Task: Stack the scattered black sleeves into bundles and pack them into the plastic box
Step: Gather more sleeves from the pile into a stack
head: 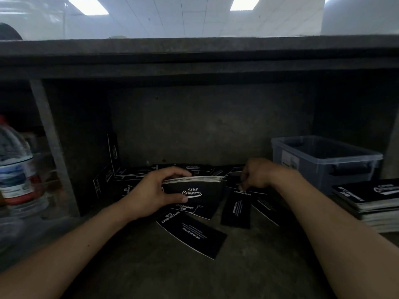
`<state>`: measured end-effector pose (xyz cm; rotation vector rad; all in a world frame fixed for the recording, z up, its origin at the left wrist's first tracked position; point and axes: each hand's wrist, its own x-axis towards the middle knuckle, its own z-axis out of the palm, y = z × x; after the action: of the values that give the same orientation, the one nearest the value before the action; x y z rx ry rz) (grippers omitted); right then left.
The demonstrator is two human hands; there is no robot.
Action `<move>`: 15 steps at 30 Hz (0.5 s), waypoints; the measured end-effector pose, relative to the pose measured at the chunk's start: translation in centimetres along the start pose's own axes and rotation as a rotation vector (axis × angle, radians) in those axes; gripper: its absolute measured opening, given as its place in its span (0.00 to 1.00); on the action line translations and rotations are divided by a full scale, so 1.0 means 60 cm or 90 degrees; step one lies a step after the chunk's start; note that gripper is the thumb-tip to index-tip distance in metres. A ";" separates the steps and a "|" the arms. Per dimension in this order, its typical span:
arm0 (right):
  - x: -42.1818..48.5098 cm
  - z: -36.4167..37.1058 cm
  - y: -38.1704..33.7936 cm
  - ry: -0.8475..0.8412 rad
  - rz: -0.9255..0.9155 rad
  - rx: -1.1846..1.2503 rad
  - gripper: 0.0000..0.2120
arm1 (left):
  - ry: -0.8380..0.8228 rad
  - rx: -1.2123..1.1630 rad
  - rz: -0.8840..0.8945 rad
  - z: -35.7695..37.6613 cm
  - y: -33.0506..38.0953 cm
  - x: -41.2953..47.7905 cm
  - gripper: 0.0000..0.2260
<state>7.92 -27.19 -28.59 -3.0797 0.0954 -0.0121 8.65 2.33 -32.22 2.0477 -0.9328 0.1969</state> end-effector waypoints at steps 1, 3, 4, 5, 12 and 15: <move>-0.003 -0.003 -0.001 -0.007 -0.004 0.000 0.21 | 0.000 0.006 -0.002 -0.001 0.000 0.001 0.24; -0.011 -0.008 0.000 -0.046 -0.005 0.025 0.18 | -0.005 0.014 -0.006 -0.002 0.001 0.001 0.24; -0.015 -0.010 0.001 -0.061 -0.007 0.038 0.18 | -0.009 0.014 -0.009 -0.002 0.002 0.000 0.24; -0.019 -0.014 0.001 -0.069 -0.008 0.045 0.18 | -0.012 0.012 -0.012 -0.002 0.003 0.000 0.24; -0.057 -0.047 -0.021 -0.243 -0.095 0.102 0.33 | -0.009 0.008 -0.013 -0.004 0.000 0.000 0.22; -0.060 -0.042 -0.032 -0.249 -0.096 0.070 0.33 | 0.001 0.004 -0.019 -0.018 -0.001 0.004 0.22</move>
<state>4.41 -25.20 -26.00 -2.9065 -0.1503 0.5539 9.05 3.05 -31.50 2.0654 -0.9011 0.1860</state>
